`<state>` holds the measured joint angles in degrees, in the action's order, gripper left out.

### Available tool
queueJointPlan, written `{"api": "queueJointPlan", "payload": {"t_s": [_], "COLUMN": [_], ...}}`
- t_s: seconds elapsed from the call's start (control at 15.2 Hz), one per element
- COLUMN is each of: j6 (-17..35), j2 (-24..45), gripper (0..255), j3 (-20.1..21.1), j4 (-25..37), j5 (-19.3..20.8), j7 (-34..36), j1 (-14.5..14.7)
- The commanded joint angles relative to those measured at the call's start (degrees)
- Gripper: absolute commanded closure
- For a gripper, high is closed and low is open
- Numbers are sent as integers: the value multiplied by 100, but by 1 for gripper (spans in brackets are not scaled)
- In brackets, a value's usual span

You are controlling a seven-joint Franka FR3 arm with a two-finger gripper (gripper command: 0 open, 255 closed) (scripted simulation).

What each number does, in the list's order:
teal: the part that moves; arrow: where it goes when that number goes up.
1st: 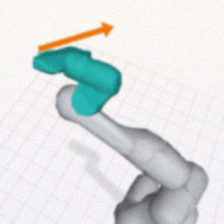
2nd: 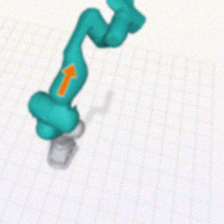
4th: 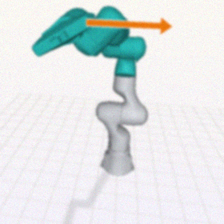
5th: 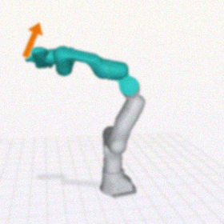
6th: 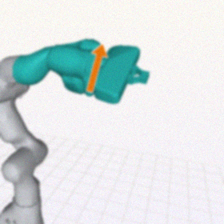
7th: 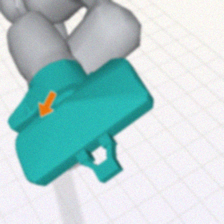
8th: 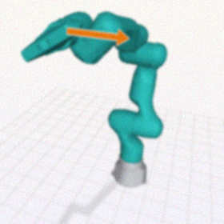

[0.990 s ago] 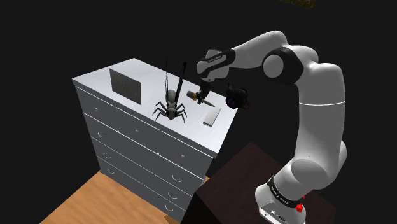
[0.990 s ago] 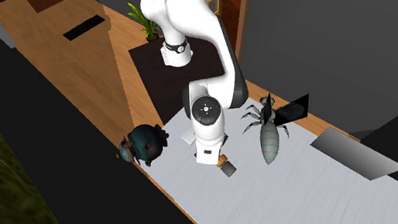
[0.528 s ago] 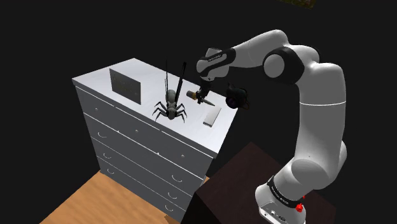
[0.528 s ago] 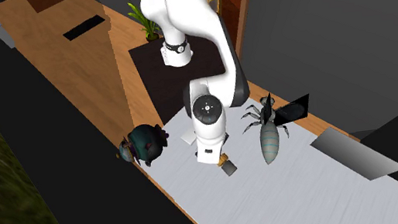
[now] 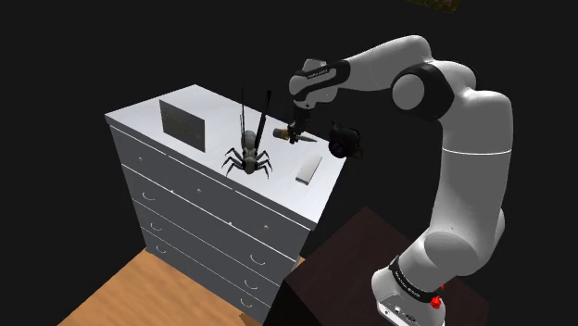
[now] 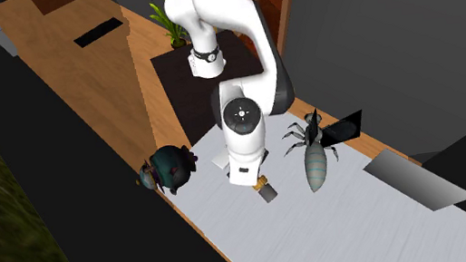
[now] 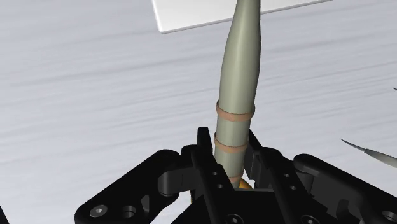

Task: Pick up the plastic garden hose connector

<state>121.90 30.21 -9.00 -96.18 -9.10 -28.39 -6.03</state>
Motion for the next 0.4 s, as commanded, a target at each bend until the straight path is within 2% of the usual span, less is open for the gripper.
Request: {"api": "queueJointPlan", "payload": {"t_s": [0.0, 0.33], "j6": [-121, -309], "j2": [-67, -185], "gripper": [255, 255], "j3": [-8, -23], "j4": [55, 126], "j5": [18, 47], "j7": [21, 46], "j1": [7, 14]}}
